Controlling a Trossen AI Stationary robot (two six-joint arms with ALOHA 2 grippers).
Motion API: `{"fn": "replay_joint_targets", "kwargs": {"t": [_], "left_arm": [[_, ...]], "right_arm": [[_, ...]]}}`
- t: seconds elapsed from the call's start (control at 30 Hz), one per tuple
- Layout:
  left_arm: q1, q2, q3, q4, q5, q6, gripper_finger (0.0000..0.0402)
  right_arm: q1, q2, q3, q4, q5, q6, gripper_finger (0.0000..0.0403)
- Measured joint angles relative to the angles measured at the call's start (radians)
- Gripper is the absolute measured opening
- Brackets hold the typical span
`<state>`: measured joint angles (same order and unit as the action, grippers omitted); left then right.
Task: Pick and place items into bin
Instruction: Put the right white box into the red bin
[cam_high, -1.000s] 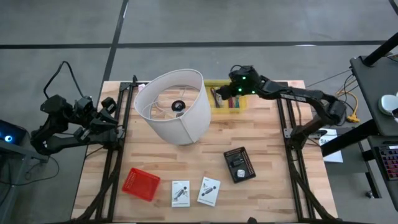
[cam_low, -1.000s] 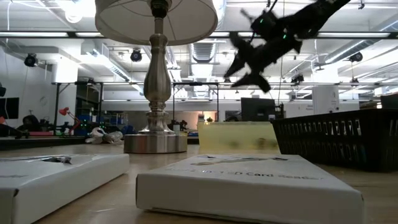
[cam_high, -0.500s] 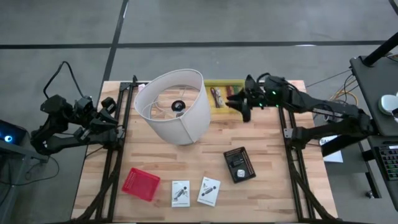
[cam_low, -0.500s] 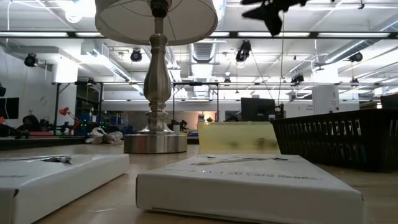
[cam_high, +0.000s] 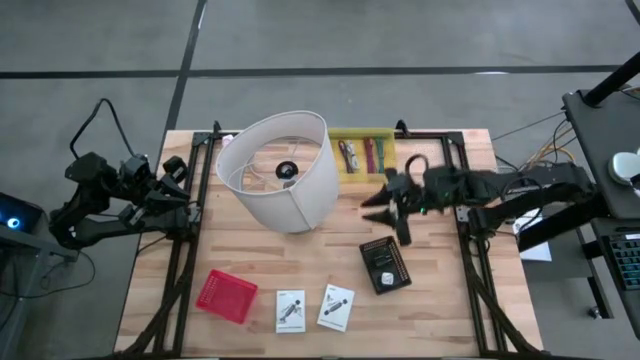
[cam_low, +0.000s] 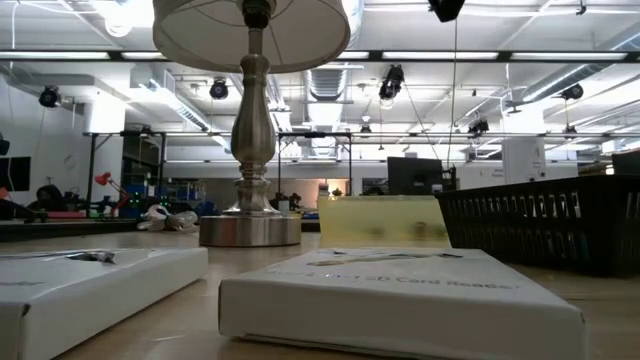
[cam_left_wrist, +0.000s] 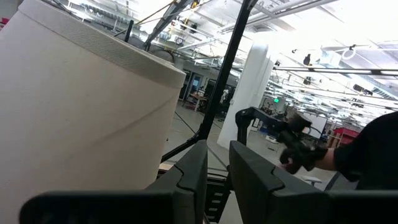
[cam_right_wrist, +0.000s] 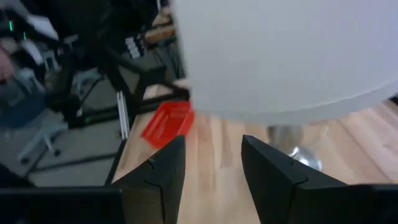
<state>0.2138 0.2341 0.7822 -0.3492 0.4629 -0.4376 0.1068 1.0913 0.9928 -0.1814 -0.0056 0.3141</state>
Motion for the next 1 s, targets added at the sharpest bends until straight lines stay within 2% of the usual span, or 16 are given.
{"fn": "replay_joint_targets", "kwargs": {"t": [0.2, 0.37, 0.5, 0.67, 0.87, 1.0], "left_arm": [[0.0, 0.0, 0.0, 0.0, 0.0, 0.0, 0.0052], [0.0, 0.0, 0.0, 0.0, 0.0, 0.0, 0.0052], [0.0, 0.0, 0.0, 0.0, 0.0, 0.0, 0.0052], [0.0, 0.0, -0.001, 0.0, 0.001, 0.0, 0.0052], [0.0, 0.0, -0.001, 0.0, 0.001, 0.0, 0.0052], [0.0, 0.0, -0.001, -0.001, 0.002, 0.0, 0.0052]], "right_arm": [[0.14, 0.1, 0.0, 0.008, 0.016, -0.004, 0.0144], [0.205, 0.206, 0.03, 0.004, 0.008, -0.012, 0.0144], [0.236, 0.301, 0.088, -0.005, 0.027, -0.138, 0.0144], [0.252, 0.439, 0.224, -0.07, 0.053, -0.345, 0.0144], [0.244, 0.635, 0.428, -0.283, 0.054, -0.333, 0.0144], [0.244, 0.746, 0.544, -0.405, 0.051, -0.445, 0.0144]]}}
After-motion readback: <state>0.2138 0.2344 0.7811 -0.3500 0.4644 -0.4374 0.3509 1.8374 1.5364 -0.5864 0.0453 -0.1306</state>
